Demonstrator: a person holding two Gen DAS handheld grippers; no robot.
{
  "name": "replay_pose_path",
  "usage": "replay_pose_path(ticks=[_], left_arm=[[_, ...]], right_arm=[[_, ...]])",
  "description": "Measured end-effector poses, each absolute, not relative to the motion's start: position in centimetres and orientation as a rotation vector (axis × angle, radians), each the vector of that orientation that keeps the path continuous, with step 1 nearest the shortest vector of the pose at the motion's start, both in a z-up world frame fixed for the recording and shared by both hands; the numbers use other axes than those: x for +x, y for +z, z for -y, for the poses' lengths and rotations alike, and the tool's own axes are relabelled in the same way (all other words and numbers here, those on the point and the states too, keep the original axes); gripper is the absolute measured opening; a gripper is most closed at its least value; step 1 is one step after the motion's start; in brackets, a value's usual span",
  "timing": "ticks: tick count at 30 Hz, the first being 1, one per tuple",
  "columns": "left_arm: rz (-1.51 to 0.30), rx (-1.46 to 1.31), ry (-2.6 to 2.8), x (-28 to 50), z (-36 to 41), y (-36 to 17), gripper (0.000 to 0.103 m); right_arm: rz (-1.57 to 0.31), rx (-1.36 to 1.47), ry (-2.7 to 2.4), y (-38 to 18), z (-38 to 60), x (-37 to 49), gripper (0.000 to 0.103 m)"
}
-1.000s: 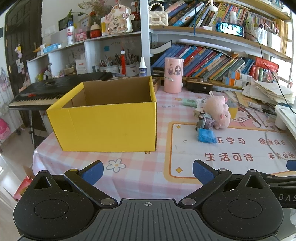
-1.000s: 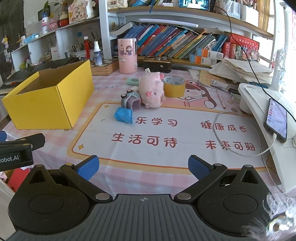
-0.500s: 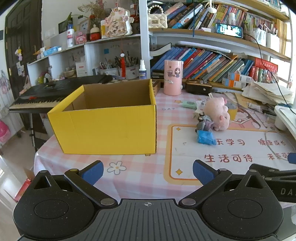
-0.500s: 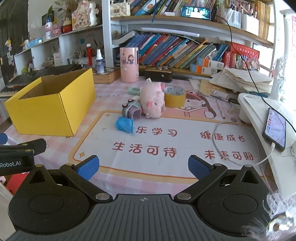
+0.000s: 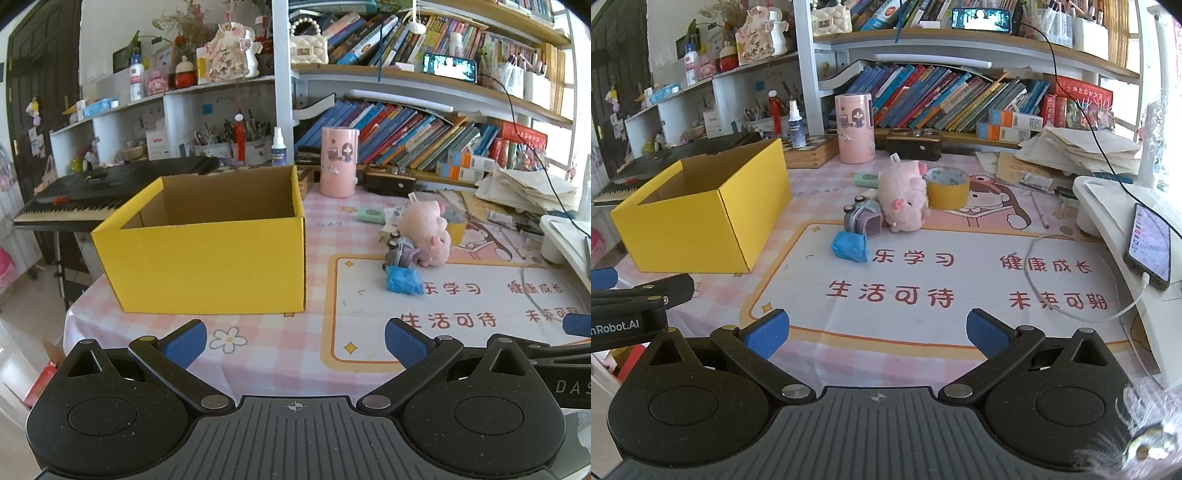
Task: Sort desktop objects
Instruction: 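Move both tools toward the pink plush pig and blue bag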
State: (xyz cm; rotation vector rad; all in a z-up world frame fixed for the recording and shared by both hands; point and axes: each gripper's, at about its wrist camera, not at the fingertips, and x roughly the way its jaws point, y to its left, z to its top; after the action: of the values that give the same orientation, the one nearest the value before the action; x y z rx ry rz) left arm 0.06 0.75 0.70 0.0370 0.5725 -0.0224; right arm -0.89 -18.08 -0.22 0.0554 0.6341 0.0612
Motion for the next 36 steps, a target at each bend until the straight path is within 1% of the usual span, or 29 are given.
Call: replay_pose_path(ticks=[36], left_arm=[[-0.584, 0.034, -0.031, 0.11, -0.53, 0.51, 0.103]], right_arm=[[-0.655, 0.067, 0.062, -0.25, 18.4, -1.01, 0.103]])
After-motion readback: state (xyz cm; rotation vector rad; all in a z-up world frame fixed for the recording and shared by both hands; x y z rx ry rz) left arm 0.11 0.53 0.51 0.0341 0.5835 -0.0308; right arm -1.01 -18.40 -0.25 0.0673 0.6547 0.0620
